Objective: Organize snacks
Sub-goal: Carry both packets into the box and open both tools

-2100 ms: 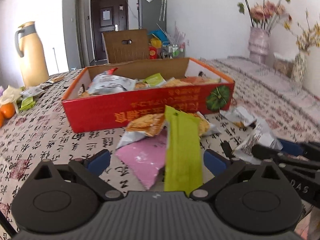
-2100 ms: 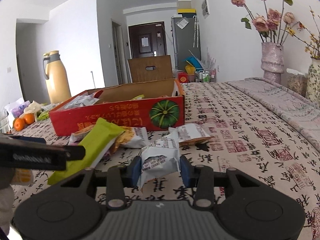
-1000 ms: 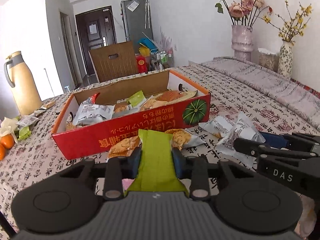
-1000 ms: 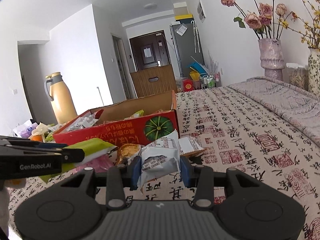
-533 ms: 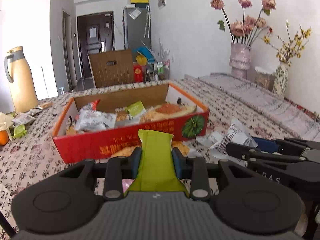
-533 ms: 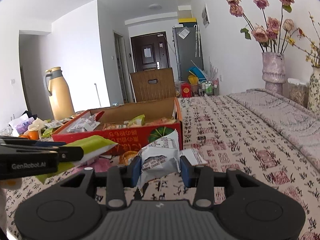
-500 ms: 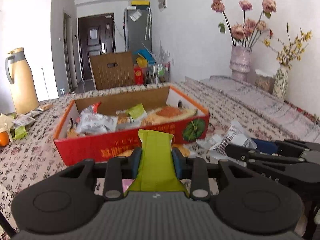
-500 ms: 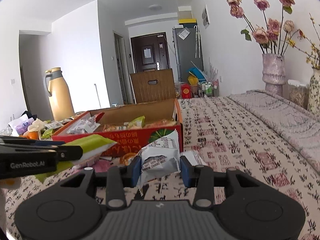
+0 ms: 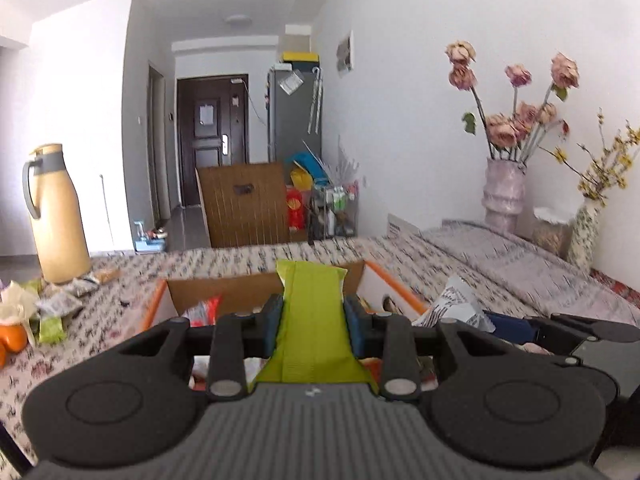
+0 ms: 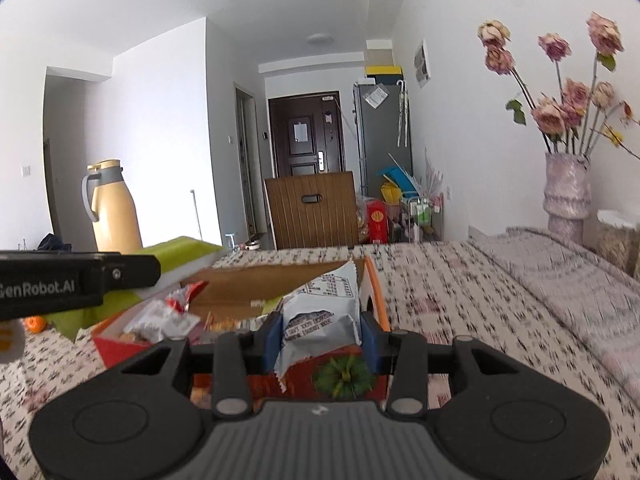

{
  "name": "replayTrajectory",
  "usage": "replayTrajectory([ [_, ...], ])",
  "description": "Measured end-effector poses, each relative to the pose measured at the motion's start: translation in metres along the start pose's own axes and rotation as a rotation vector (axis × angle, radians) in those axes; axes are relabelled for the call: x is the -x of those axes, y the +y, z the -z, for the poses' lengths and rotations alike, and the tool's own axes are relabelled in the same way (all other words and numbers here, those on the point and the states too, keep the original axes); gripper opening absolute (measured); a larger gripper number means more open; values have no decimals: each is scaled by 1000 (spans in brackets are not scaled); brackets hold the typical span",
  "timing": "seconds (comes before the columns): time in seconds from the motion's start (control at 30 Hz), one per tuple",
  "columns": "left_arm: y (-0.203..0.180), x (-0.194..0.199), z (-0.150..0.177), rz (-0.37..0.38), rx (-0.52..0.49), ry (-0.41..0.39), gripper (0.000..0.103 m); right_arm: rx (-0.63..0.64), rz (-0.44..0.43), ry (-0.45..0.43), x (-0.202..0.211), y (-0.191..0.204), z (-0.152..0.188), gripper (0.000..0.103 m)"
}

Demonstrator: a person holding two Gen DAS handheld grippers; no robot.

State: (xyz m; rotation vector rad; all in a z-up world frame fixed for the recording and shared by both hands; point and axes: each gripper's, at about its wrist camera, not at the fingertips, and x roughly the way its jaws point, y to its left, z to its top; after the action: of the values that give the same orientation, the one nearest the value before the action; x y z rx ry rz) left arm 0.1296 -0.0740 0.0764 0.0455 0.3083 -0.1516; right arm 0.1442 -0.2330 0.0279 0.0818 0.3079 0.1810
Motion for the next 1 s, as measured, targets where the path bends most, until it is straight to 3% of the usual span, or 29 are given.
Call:
replayTrajectory([
  [0.43,21,-66,-19,-93,31,-10,34,10,-9,4,-76,6,-38,40],
  [0.7,41,-114,2,-133,82,68,34,-19,-1,62,-118,4,-24,40],
  [1.0,56,-127,18,-103,117,120,34,-33,3,108,-130,0,-9,42],
])
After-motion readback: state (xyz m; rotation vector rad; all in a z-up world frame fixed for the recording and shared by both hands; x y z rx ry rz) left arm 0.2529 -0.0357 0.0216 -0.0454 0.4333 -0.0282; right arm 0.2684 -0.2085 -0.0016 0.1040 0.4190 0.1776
